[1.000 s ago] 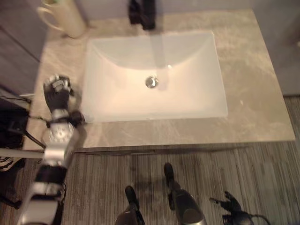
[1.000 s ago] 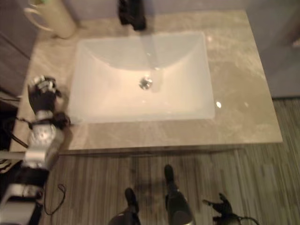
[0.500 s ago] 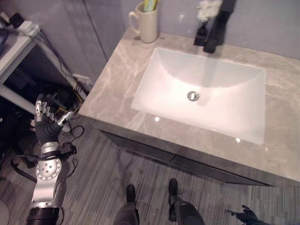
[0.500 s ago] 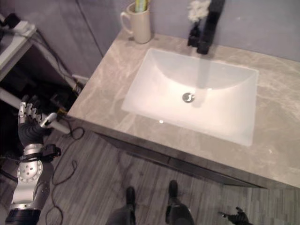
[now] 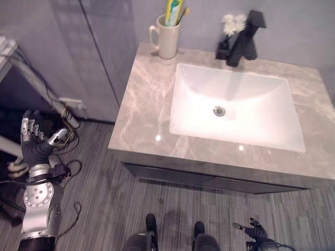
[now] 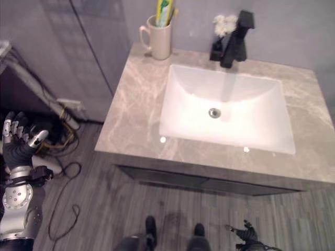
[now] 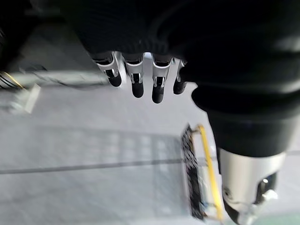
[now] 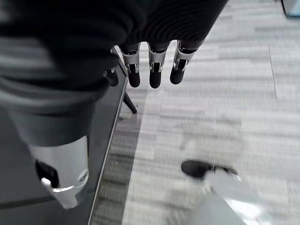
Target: Put brush and paste in cup on sink, flatten towel.
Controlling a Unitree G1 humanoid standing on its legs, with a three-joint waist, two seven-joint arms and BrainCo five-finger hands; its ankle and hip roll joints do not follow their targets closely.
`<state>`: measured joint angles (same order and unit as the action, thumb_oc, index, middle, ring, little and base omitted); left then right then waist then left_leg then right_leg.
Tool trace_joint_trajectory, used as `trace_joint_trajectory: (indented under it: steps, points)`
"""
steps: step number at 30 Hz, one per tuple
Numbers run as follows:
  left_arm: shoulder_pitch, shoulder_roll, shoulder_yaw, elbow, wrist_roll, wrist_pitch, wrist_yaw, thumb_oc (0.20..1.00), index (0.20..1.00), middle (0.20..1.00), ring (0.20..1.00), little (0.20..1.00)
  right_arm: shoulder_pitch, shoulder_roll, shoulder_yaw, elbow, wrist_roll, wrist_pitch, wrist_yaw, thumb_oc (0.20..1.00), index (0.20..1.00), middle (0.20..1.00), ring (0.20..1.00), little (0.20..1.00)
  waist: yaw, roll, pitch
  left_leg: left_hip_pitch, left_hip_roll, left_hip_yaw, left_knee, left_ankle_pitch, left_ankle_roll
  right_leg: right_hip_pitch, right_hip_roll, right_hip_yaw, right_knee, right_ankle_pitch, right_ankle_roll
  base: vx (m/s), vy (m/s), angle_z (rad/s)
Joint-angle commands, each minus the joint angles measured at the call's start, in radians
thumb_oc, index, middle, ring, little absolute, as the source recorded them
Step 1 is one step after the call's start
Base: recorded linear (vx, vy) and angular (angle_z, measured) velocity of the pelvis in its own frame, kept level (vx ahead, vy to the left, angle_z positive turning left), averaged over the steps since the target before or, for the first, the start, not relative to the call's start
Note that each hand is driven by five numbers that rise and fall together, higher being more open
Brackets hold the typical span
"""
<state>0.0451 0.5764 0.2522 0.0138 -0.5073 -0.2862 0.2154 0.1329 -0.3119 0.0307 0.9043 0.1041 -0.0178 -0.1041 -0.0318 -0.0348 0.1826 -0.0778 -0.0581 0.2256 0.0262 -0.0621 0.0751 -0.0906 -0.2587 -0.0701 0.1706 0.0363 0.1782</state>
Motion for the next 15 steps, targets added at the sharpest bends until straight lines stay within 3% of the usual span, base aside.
trace_joint_trajectory:
  steps: [1, 2, 3, 5, 7, 8, 9, 10, 12, 15]
  points:
    - [0.001, 0.067, 0.021, -0.084, 0.041, -0.024, -0.027, 1.000, 1.000, 1.000, 1.000, 1.000, -0.024, -0.029, -0.001, 0.006, -0.012, -0.004, 0.000, 1.000, 1.000, 1.000, 1.000, 1.000, -0.026, 0.024, -0.008, 0.021, 0.017, -0.088, -0.043, 0.018, -0.049, 0.022, 0.100, 0.007, 0.124, 0.022, -0.002, 0.12, 0.222, -0.18]
    - [-0.006, 0.078, 0.006, -0.081, 0.042, -0.018, -0.040, 1.000, 1.000, 1.000, 1.000, 1.000, -0.014, -0.028, -0.003, 0.001, -0.003, -0.008, 0.001, 1.000, 1.000, 1.000, 1.000, 1.000, -0.048, 0.031, -0.011, 0.044, 0.013, -0.103, -0.064, 0.022, -0.051, -0.008, 0.183, 0.046, 0.129, -0.046, -0.014, 0.17, 0.278, -0.20]
    - [-0.009, 0.081, 0.003, -0.079, 0.050, -0.016, -0.048, 1.000, 1.000, 1.000, 1.000, 1.000, -0.013, -0.026, -0.005, -0.002, 0.003, -0.010, 0.000, 1.000, 1.000, 1.000, 1.000, 1.000, -0.048, 0.038, -0.014, 0.056, 0.017, -0.096, -0.083, 0.031, -0.057, -0.047, 0.200, 0.027, 0.104, -0.064, -0.022, 0.16, 0.124, 0.00]
    - [-0.008, 0.086, 0.003, -0.091, 0.057, -0.009, -0.061, 1.000, 1.000, 1.000, 1.000, 1.000, -0.014, -0.029, -0.001, -0.013, -0.002, -0.014, -0.004, 1.000, 1.000, 1.000, 1.000, 1.000, -0.045, 0.042, -0.013, 0.084, 0.027, -0.069, -0.108, 0.032, -0.067, -0.062, 0.175, -0.048, 0.040, -0.063, -0.028, 0.13, 0.040, 0.12]
    - [-0.008, 0.086, 0.004, -0.091, 0.057, -0.009, -0.062, 1.000, 1.000, 1.000, 1.000, 1.000, -0.014, -0.029, -0.001, -0.014, -0.002, -0.014, -0.004, 1.000, 1.000, 1.000, 1.000, 1.000, -0.047, 0.044, -0.011, 0.088, 0.029, -0.071, -0.109, 0.031, -0.067, -0.054, 0.177, -0.051, 0.033, -0.060, -0.028, 0.09, -0.017, -0.22]
    - [-0.007, 0.103, 0.001, -0.103, 0.060, -0.006, -0.072, 1.000, 1.000, 1.000, 1.000, 1.000, -0.010, -0.030, 0.001, -0.031, -0.010, -0.015, -0.002, 1.000, 1.000, 1.000, 1.000, 1.000, -0.069, 0.039, -0.003, 0.116, 0.029, -0.074, -0.114, 0.018, -0.075, -0.105, 0.188, -0.029, -0.081, -0.004, -0.015, 0.18, -0.041, -0.07]
    - [-0.009, 0.110, 0.000, -0.101, 0.059, -0.004, -0.077, 1.000, 1.000, 1.000, 1.000, 1.000, -0.008, -0.029, 0.000, -0.037, -0.016, -0.013, 0.000, 1.000, 1.000, 1.000, 1.000, 1.000, -0.073, 0.039, 0.002, 0.131, 0.031, -0.074, -0.114, 0.011, -0.077, -0.126, 0.185, -0.019, -0.118, 0.029, -0.004, 0.31, -0.104, 0.00]
    - [-0.019, 0.133, -0.012, -0.098, 0.078, 0.006, -0.085, 1.000, 1.000, 1.000, 1.000, 1.000, -0.009, -0.031, 0.002, -0.036, -0.045, -0.009, 0.003, 1.000, 1.000, 1.000, 1.000, 1.000, -0.083, 0.038, 0.014, 0.164, 0.035, -0.077, -0.114, -0.005, -0.088, -0.177, 0.156, -0.036, -0.195, 0.088, 0.020, 0.20, -0.070, 0.01]
    - [-0.035, 0.149, -0.033, -0.099, 0.092, 0.008, -0.091, 1.000, 1.000, 1.000, 1.000, 1.000, -0.009, -0.036, 0.008, -0.024, -0.063, -0.003, 0.006, 1.000, 1.000, 1.000, 1.000, 1.000, -0.090, 0.030, 0.014, 0.192, 0.028, -0.089, -0.113, -0.024, -0.093, -0.167, 0.148, -0.044, -0.203, 0.107, 0.028, 0.22, -0.100, 0.07]
    - [-0.033, 0.171, -0.057, -0.103, 0.078, 0.016, -0.130, 1.000, 1.000, 1.000, 1.000, 1.000, 0.017, -0.040, 0.002, 0.007, -0.063, 0.004, 0.015, 1.000, 1.000, 1.000, 1.000, 1.000, -0.095, 0.017, -0.007, 0.237, 0.018, -0.120, -0.097, -0.065, -0.094, -0.110, 0.142, -0.024, -0.213, 0.124, 0.013, 0.26, -0.116, 0.63]
